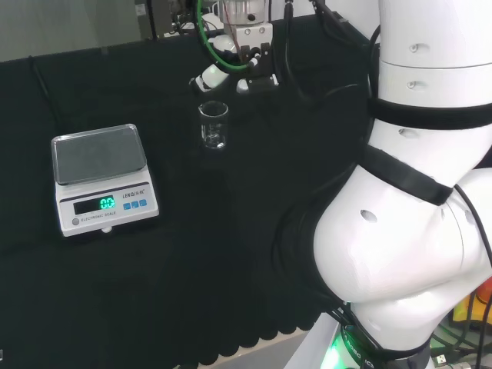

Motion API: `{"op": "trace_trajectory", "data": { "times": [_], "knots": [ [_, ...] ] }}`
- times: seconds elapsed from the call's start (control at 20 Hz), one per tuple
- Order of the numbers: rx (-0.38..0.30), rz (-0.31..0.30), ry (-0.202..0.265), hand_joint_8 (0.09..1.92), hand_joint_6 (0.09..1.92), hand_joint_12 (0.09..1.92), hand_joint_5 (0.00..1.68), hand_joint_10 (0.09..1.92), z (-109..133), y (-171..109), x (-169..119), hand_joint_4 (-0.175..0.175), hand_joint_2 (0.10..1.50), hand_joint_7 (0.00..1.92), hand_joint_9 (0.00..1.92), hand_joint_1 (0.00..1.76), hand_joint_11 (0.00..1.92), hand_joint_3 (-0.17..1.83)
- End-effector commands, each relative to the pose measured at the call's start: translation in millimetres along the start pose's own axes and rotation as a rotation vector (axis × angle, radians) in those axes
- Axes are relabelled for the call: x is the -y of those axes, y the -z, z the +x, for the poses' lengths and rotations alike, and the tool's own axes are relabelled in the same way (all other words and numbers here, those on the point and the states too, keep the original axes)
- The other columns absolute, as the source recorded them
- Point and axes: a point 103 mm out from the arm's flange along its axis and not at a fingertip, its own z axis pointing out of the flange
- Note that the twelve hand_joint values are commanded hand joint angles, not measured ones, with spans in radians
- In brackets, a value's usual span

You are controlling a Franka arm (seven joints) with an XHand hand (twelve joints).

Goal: Pick up the beaker.

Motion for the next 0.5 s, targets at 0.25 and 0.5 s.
{"op": "trace_trajectory", "data": {
  "times": [0.25, 0.5],
  "knots": [
    [-0.008, 0.056, 0.018, 0.68, 0.09, 1.52, 0.10, 0.80, 10, -35, -12, -0.008, 0.68, 0.04, 0.23, 0.48, 0.01, 0.27],
    [-0.001, 0.085, 0.017, 0.68, 0.09, 1.52, 0.09, 0.81, 10, -56, -20, -0.007, 0.68, 0.03, 0.23, 0.48, 0.01, 0.27]
  ]
}}
